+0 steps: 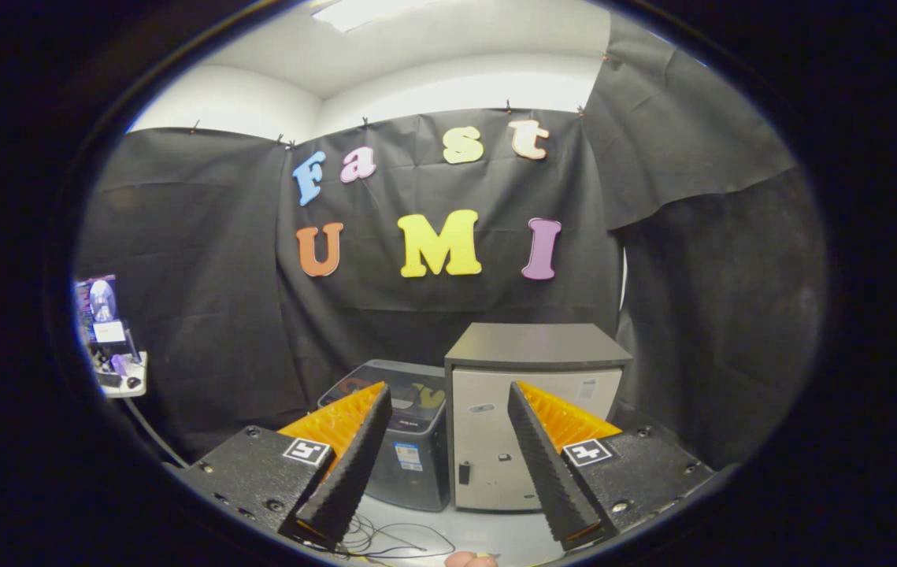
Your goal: Put the clothes into the washing machine and then close the washing machine lid.
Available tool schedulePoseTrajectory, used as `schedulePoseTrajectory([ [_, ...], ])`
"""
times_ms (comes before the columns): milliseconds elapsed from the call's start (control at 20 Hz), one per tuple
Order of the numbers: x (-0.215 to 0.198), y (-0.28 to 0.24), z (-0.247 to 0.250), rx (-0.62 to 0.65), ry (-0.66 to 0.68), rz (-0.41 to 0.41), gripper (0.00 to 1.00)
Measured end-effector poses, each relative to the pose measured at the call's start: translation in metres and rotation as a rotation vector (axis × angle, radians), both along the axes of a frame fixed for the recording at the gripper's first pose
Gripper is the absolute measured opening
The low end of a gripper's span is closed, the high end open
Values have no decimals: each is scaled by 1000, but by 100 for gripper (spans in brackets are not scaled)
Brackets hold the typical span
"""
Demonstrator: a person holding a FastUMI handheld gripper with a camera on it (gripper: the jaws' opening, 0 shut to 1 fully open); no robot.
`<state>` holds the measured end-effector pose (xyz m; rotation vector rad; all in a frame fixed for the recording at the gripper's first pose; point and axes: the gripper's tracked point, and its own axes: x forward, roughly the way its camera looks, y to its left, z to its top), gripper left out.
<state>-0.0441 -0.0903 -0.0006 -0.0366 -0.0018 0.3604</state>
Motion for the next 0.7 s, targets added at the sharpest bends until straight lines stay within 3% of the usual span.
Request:
schedulePoseTrajectory([
  [700, 13, 4, -3, -2, 17, 6, 93],
])
